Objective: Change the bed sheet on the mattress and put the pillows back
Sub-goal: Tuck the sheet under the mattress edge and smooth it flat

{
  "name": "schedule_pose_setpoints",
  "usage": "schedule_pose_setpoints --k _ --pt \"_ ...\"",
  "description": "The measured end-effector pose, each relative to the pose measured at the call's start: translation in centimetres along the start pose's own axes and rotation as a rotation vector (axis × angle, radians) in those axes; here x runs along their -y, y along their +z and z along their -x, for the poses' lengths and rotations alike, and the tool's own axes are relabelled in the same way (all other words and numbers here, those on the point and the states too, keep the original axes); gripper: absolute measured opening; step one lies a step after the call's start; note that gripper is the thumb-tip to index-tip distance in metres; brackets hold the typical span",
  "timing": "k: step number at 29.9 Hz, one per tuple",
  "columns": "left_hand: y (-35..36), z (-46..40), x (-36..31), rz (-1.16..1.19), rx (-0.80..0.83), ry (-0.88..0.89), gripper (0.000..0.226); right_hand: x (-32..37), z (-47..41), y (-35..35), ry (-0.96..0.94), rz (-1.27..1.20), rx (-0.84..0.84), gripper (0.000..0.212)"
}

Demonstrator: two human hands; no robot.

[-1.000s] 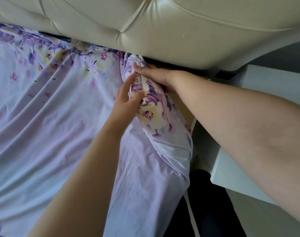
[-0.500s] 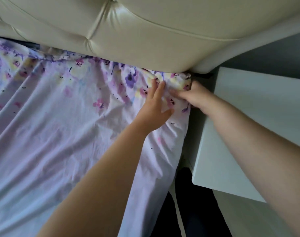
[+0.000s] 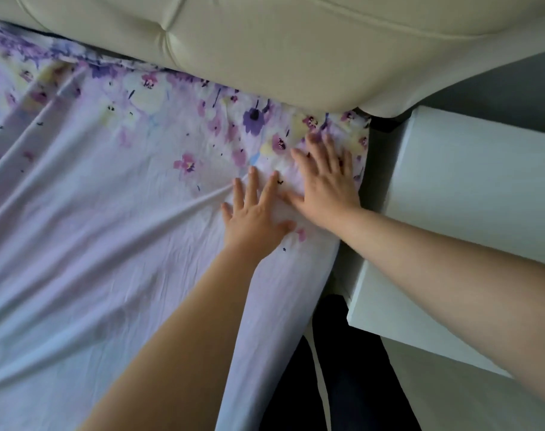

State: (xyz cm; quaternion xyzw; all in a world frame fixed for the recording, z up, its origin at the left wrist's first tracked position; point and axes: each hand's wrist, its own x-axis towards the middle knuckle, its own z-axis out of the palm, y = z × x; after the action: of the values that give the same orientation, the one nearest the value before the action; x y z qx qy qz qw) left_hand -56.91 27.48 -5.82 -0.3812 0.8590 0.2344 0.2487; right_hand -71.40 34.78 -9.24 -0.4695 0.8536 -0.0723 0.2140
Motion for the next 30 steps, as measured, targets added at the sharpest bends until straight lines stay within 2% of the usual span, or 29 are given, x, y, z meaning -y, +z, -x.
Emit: schedule_pose_setpoints --k 2,4,6,9,10,12,14,17,21,26,30 --pt "0.6 0.3 0.6 -0.049 -0.019 0.026 0.096 -2.5 -2.1 -0.4 0.069 0.008 0.208 0.110" --pt "1.6 1.7 1.6 -0.063 -0.031 0.003 0.096 -4.3 -4.6 -1.1 0.179 -0.082 0.296 0.120" --pt "2.8 3.9 2.7 -0.011 -0.025 -0.059 0.092 -4.4 -5.9 -1.6 0.260 -0.166 0.323 0.119" --pt "4.6 7.6 4.5 0.077 -0.056 -0.171 0.080 -1.5 -3.9 -1.8 0.328 -0.105 0.150 0.100" --pt "5.3 8.9 5.1 0.107 -0.077 -0.208 0.076 0.0 -2.1 -1.7 0.275 -0.055 0.104 0.091" --pt "7.2 11.6 6.6 0.156 -0.117 -0.264 0.070 3.7 2.4 -0.5 0.036 0.012 0.101 0.077" --pt "9.3 14.5 8.1 0.183 -0.135 -0.292 0.065 7.8 8.2 2.0 -0.149 0.042 0.196 0.071" --pt "12.9 19.6 10.9 0.217 -0.162 -0.288 0.061 13.4 18.0 7.0 -0.278 0.108 0.348 0.067" --pt "18.1 27.7 17.1 0.237 -0.092 -0.314 0.063 19.6 30.3 13.7 -0.524 0.243 0.583 0.058" --pt "24.1 39.4 24.1 0.247 0.000 -0.409 0.062 25.1 39.2 18.3 -0.377 0.126 0.719 0.059" --pt "31.2 50.3 29.7 0.271 0.059 -0.545 0.063 31.3 45.6 22.2 -0.380 0.161 0.781 0.059"
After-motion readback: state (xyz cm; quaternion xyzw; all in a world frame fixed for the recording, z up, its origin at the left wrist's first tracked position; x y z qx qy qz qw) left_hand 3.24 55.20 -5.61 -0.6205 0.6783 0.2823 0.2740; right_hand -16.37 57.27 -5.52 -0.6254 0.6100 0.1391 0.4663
